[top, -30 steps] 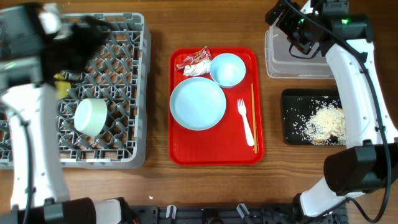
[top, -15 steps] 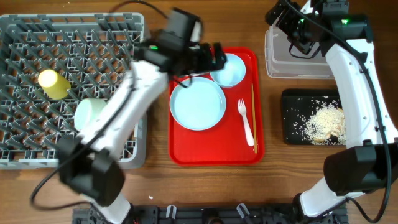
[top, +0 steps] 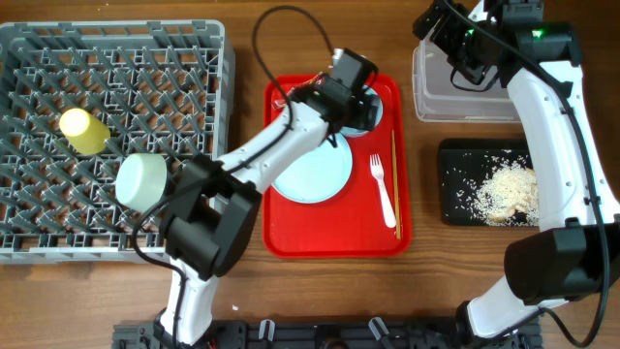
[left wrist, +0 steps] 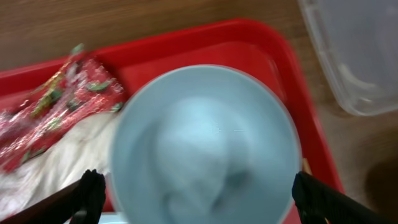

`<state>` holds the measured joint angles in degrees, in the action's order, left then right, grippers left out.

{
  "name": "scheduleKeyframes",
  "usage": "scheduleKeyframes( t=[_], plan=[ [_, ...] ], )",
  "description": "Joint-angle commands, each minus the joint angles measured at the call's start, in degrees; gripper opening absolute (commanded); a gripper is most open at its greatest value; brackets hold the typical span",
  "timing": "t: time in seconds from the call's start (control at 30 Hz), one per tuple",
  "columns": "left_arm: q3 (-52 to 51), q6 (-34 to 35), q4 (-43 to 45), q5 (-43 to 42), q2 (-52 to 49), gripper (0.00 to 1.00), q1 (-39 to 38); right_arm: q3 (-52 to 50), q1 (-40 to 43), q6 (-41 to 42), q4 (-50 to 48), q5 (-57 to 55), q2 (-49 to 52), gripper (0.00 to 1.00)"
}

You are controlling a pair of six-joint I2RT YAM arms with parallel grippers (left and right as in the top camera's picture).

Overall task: Sort waste into correct bins and load items into the dishwasher rack
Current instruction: 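Reach the left gripper to the small blue bowl on the red tray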

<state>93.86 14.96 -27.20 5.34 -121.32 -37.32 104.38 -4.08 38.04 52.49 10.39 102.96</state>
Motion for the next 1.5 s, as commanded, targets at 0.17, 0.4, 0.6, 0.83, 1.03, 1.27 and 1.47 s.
scheduleKeyframes(
  t=[0.17, 0.4, 0.6, 0.83, 1.03, 1.27, 1.47],
  plan=[
    [0.1, -10.5, 6.0, 1.0, -2.4, 0.88, -3.1, -0.2, -0.1, -0.3, -0.1, -0.8, 0.7, 1.0],
    [0.1, -10.5, 6.0, -0.6, -5.5, 0.83, -4.2, -0.2, -0.1, -0.3, -0.1, -0.8, 0.7, 1.0],
    [0.1, -10.5, 6.0, -1.2, -8.0, 0.72, -4.4, -0.2, -0.1, -0.4, -0.1, -0.8, 0.7, 1.0],
    [0.1, -10.1, 6.8, -1.2, -9.8, 0.59, -4.4, -0.2, -0.1, -0.3, -0.1, -0.8, 0.7, 1.0],
    [0.1, -10.1, 6.9, -1.2, -9.8, 0.25, -4.3, -0.2, -0.1, -0.3, -0.1, -0.8, 0.7, 1.0],
    [0.1, -10.0, 7.4, -1.2, -9.8, 0.04, -4.4, -0.2, -0.1, -0.3, -0.1, -0.8, 0.7, 1.0],
    [0.2, -9.4, 8.6, -1.2, -7.6, 0.04, -4.4, -0.2, -0.1, -0.4, -0.1, -0.8, 0.7, 1.0]
  ],
)
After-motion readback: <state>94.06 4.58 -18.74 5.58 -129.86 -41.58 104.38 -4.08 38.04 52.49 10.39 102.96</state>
